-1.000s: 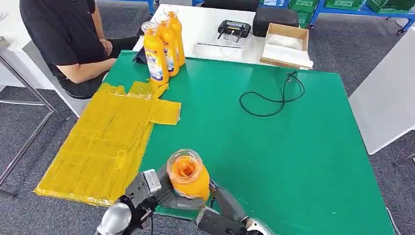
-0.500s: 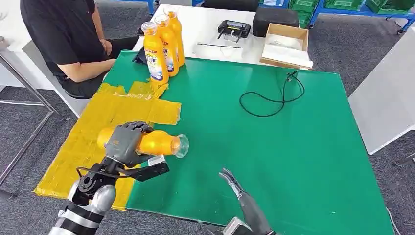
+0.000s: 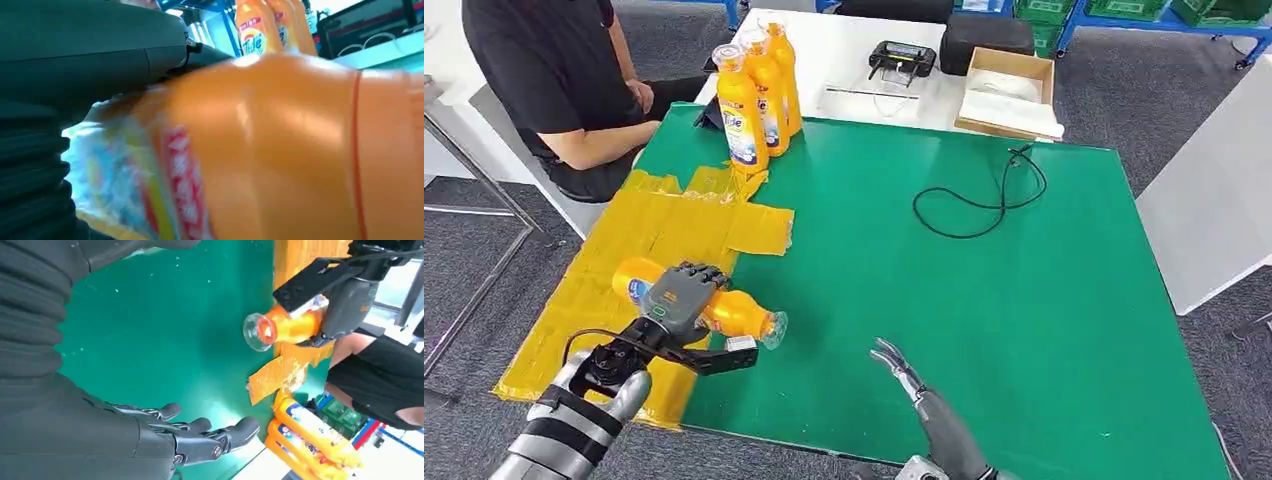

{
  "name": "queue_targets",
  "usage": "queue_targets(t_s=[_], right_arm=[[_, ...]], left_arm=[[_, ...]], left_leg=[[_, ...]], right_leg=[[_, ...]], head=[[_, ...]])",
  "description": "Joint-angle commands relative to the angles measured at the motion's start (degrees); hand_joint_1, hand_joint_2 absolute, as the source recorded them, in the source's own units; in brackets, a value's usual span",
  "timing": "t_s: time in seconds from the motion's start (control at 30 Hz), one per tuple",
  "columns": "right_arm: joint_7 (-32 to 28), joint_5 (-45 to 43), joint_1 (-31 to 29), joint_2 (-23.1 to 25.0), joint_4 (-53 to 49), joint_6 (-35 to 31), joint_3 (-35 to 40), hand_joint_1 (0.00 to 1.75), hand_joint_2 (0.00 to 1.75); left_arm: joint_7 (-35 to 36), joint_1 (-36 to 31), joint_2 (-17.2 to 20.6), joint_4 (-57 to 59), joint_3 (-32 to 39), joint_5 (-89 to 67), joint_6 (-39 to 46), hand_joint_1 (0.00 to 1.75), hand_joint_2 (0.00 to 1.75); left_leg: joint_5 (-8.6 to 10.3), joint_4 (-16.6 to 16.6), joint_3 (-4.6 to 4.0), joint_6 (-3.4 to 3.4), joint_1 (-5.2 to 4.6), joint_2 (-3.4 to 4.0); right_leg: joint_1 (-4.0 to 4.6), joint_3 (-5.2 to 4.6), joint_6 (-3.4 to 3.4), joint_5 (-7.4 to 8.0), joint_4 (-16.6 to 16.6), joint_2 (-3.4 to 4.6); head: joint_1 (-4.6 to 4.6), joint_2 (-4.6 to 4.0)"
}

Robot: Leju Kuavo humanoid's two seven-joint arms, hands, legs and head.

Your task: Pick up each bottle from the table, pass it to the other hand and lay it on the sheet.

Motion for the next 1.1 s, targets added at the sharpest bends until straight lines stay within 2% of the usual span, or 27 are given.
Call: queue_targets(t_s=[0.03, 0.2, 0.37, 0.47, 0.5, 0.53, 0.57, 0.6, 0.63, 0.67, 0.7, 0.73, 0.8, 0.9, 1.03, 1.1], right_arm=[[-0.2, 1.1, -1.6, 0.9, 0.9, 1.2, -1.4, 0.0, 1.75], [-0.1, 1.9, -2.2, 1.5, 1.1, 2.1, -1.0, 0.0, 1.75], [0.0, 2.1, -2.3, 1.5, 1.2, 2.3, -0.9, 0.0, 1.75], [0.2, 3.2, -1.9, 1.4, 0.9, 2.2, -0.6, 0.0, 1.75], [0.1, 4.5, -1.5, 1.4, 0.6, 1.4, -0.5, 0.0, 1.75], [-0.1, 5.1, -1.0, 1.2, 0.2, 0.8, -0.2, 0.0, 1.75], [-0.7, 8.7, -0.1, 1.8, -0.2, -2.5, -0.7, 0.0, 0.0], [-0.8, 11.1, 0.8, 2.2, -0.7, -4.1, -0.4, 0.0, 0.0], [-2.0, 11.7, 1.9, 3.5, -1.1, -6.7, -1.1, 0.0, 0.0], [-5.0, 11.3, 3.2, 5.1, -2.1, -10.2, -2.1, 0.0, 0.0], [-5.7, 10.1, 4.3, 6.6, -2.8, -12.2, -3.2, 0.0, 0.0], [-7.1, 9.8, 4.7, 7.2, -3.0, -13.6, -3.9, 0.0, 0.0], [-10.3, 6.7, 6.1, 8.0, -2.8, -14.3, -5.9, 0.0, 0.0], [-12.5, 2.8, 7.3, 8.6, -2.3, -13.6, -7.5, 0.0, 0.0], [-16.7, 6.3, 9.8, 10.3, -3.6, -16.0, -9.3, 0.0, 0.0], [-16.6, 7.5, 10.1, 10.4, -3.7, -16.4, -9.0, 0.0, 0.0]], left_arm=[[0.9, -2.9, 1.2, 2.8, -3.0, -1.1, 3.1, 0.0, 1.75], [3.7, -2.0, 0.1, 1.2, -2.3, -5.9, 7.2, 0.0, 1.75], [4.2, -1.9, -0.2, 1.3, -2.1, -6.7, 7.7, 0.0, 1.75], [4.8, -0.4, -2.9, -0.2, 1.1, -6.9, 13.3, 0.0, 1.75], [1.6, 1.0, -5.4, -2.4, 3.3, 0.0, 15.9, 0.0, 0.0], [0.3, 2.3, -6.4, -4.9, 4.6, 3.0, 15.1, 0.0, 0.0], [-5.1, 4.1, -9.4, -8.5, 7.5, 17.2, 11.3, 0.0, 0.0], [-9.7, 7.3, -11.1, -14.7, 9.9, 28.2, 6.7, 0.0, 0.0], [-11.2, 9.2, -13.3, -18.2, 12.4, 39.6, -0.9, 0.0, 0.0], [-12.8, 11.3, -13.4, -21.3, 13.0, 48.4, -8.7, 0.0, 0.0], [-19.2, 14.2, -14.2, -25.0, 14.4, 58.1, -13.8, 0.0, 0.0], [-22.5, 16.5, -15.6, -27.2, 15.9, 64.1, -19.3, 0.0, 0.0], [-20.8, 20.3, -17.4, -29.4, 15.8, 70.4, -27.2, 0.0, 0.0], [-21.3, 21.5, -18.3, -29.0, 14.9, 71.0, -27.8, 0.0, 0.0], [-21.6, 23.3, -19.6, -29.3, 13.3, 71.1, -27.6, 0.0, 0.0], [-21.5, 23.5, -19.5, -28.8, 12.8, 70.6, -27.3, 0.0, 0.0]], left_leg=[[-0.03, 0.0, 0.06, -0.13, 0.07, -0.04], [-0.03, 0.0, 0.04, -0.1, 0.05, 0.01], [-0.03, 0.0, 0.05, -0.11, 0.06, 0.01], [-0.03, 0.0, 0.05, -0.08, 0.06, -0.01], [-0.06, 0.0, 0.08, -0.13, 0.09, -0.01], [-0.03, 0.0, 0.05, -0.08, 0.04, 0.0], [-0.08, 0.0, 0.08, -0.11, 0.07, -0.02], [-0.07, 0.0, 0.02, -0.08, 0.04, -0.03], [-0.1, 0.1, 0.06, -0.11, 0.05, -0.08], [-0.14, 0.1, 0.02, -0.09, 0.06, 0.02], [-0.19, 0.1, 0.08, -0.12, 0.06, 0.03], [-0.16, 0.1, 0.01, -0.09, 0.03, 0.13], [-0.19, 0.1, 0.03, -0.1, 0.0, 0.2], [-0.19, 0.0, 0.04, -0.11, -0.03, 0.14], [-0.21, 0.0, 0.01, -0.2, -0.02, -0.04], [-0.21, 0.0, 0.01, -0.2, -0.02, -0.01]], right_leg=[[0.06, 0.12, -0.14, -0.04, 0.0, 0.1], [0.05, 0.07, -0.1, -0.03, 0.0, 0.11], [0.05, 0.1, -0.11, -0.03, 0.0, 0.13], [0.05, 0.1, -0.09, -0.02, 0.0, 0.09], [0.07, 0.15, -0.14, -0.04, 0.0, 0.15], [0.03, 0.09, -0.08, -0.02, 0.0, 0.1], [0.06, 0.17, -0.12, -0.06, 0.0, 0.14], [0.03, 0.1, -0.08, -0.06, 0.0, 0.1], [0.03, 0.16, -0.11, -0.1, 0.0, 0.1], [0.05, 0.1, -0.09, -0.1, 0.0, 0.16], [0.04, 0.17, -0.13, -0.14, 0.0, 0.21], [0.03, 0.05, -0.1, -0.09, 0.0, 0.25], [0.0, 0.06, -0.1, -0.1, 0.0, 0.32], [-0.02, 0.08, -0.09, -0.07, -0.1, 0.27], [-0.02, -0.03, -0.13, -0.13, 0.0, 0.14], [-0.02, -0.06, -0.12, -0.12, 0.0, 0.17]], head=[[-0.02, 0.0], [-0.02, 0.0], [0.0, 0.0], [0.0, 0.0], [0.0, 0.0], [-0.02, 0.0], [0.0, 0.0], [-0.02, 0.0], [0.0, 0.0], [-0.02, 0.0], [-0.02, 0.0], [0.02, 0.0], [0.0, 0.0], [-0.02, 0.0], [-0.02, 0.0], [-0.02, 0.0]])
